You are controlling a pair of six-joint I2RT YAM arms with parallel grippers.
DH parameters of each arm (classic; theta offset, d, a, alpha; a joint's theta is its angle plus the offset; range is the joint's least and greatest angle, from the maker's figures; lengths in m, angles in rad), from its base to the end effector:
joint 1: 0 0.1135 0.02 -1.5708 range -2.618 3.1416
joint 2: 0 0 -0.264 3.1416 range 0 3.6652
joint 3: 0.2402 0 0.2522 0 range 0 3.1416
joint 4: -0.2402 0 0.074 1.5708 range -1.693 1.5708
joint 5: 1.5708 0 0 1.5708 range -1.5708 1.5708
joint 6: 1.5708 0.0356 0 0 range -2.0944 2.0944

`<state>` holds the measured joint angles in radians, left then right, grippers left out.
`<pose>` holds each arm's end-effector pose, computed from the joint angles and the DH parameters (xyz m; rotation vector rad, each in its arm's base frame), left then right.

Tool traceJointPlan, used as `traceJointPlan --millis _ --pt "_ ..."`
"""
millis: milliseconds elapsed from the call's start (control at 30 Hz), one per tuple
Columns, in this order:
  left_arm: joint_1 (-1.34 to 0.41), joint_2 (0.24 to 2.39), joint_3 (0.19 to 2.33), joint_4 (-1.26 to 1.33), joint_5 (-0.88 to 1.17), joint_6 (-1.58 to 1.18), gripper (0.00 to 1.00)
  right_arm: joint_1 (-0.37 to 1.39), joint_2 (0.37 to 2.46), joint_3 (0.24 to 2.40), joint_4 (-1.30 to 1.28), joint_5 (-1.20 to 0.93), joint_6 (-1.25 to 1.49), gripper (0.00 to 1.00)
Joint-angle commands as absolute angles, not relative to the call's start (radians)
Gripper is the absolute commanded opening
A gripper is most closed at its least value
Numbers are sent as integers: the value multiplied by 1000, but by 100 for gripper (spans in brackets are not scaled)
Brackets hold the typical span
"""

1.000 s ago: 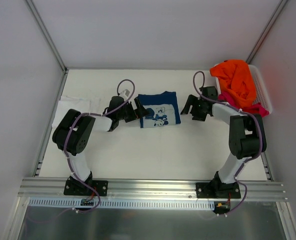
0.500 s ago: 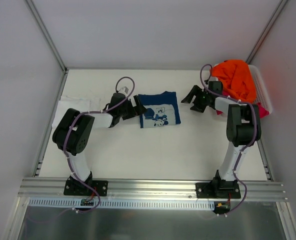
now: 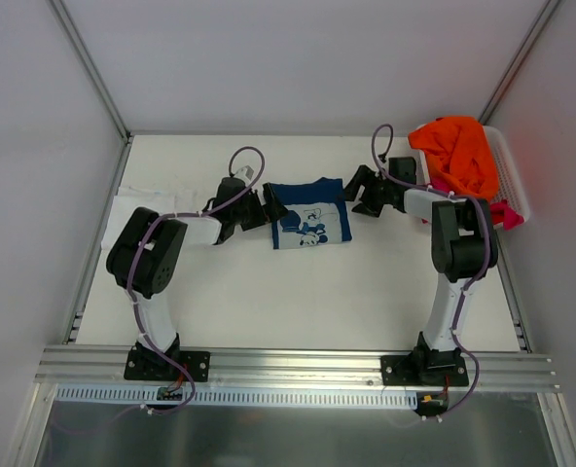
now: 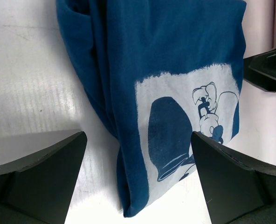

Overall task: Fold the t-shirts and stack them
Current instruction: Put the neatly folded tshirt into the corner of the board with the left arm

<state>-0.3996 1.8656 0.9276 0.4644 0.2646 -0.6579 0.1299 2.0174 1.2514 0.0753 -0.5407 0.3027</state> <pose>0.3523 -0.1589 0.1546 -0.1035 2.1547 -0.9100 0.4267 0.0742 0.1584 -0.0987 2.2764 0.8399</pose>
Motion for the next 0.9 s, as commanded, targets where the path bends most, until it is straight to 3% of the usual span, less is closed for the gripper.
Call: traceJointPlan --millis 0,867 --pt "-411 1930 933 327 301 -661 99 175 2028 1275 43 -554 296 82" --pt "-483 2006 985 370 333 -698 97 314 2023 1198 78 -525 308 78"
